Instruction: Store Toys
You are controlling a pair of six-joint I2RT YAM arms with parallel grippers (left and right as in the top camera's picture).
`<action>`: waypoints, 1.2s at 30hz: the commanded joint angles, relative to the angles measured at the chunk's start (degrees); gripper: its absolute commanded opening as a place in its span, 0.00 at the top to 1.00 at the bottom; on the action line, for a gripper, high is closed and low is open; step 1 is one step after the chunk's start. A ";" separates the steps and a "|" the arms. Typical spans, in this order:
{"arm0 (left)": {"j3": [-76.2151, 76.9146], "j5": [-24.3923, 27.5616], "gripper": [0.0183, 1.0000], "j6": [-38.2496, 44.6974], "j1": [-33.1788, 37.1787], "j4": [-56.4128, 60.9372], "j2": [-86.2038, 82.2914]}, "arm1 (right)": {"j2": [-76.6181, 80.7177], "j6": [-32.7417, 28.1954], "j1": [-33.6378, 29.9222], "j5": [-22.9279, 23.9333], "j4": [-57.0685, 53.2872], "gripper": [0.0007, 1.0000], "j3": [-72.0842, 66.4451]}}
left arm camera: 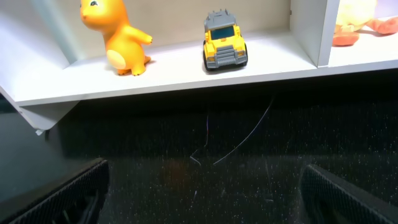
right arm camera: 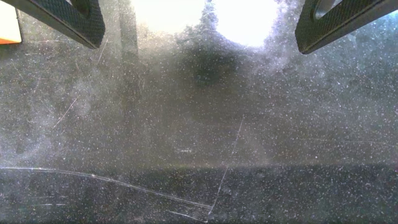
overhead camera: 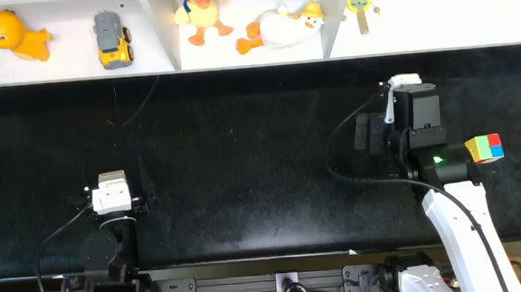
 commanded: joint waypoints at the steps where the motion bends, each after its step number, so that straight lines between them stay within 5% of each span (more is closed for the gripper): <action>1: -0.22 0.57 0.00 0.83 -0.42 -0.09 -0.59 | -0.74 0.37 0.22 -0.59 0.09 0.00 -0.52; 13: -0.22 0.59 0.00 0.83 -0.42 -0.09 -0.59 | -0.74 0.31 0.22 -0.52 0.55 0.01 -0.52; 18: -0.22 0.57 0.00 0.83 -0.42 -0.09 -0.59 | -0.76 -5.68 -2.34 -0.02 -1.46 0.00 -0.52; 27: -0.22 0.57 0.00 0.83 -0.42 -0.09 -0.59 | -1.44 -18.29 -24.76 -15.13 -5.20 0.00 -0.52; 36: -0.22 0.59 0.00 0.83 -0.42 -0.09 -0.59 | -1.29 -30.32 -41.64 -24.59 -9.40 0.02 0.22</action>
